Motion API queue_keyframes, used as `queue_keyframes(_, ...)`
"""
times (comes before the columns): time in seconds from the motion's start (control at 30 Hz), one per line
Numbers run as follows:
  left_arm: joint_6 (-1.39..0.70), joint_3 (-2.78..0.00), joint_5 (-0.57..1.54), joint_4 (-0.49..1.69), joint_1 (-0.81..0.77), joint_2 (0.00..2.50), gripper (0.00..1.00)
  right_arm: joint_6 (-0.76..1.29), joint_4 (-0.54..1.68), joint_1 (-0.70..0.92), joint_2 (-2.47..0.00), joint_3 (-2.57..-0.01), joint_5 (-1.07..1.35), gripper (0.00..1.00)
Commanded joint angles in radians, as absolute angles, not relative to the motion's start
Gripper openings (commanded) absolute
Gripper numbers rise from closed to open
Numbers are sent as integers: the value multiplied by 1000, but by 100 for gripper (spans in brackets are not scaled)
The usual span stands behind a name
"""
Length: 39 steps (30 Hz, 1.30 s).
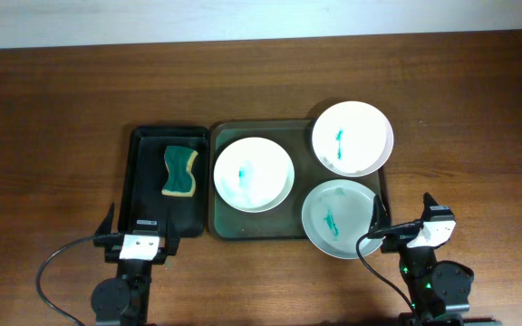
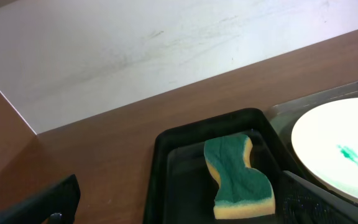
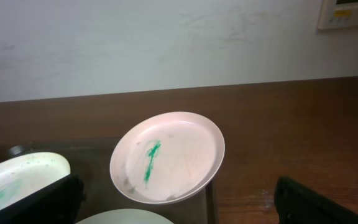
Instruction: Clean dirty plates on tray and stack at the side
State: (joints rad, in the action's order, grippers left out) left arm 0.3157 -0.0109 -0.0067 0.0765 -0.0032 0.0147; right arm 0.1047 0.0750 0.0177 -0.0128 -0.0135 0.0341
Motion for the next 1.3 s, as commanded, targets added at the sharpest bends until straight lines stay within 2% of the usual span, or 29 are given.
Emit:
queue_keyframes(0.0, 331, -9, -3, 84, 5, 7, 99, 109, 76, 27, -6, -6, 25, 98)
queue_keyframes(1.27, 331, -9, 31, 76, 5, 7, 99, 110, 77, 26, -6, -6, 7, 98)
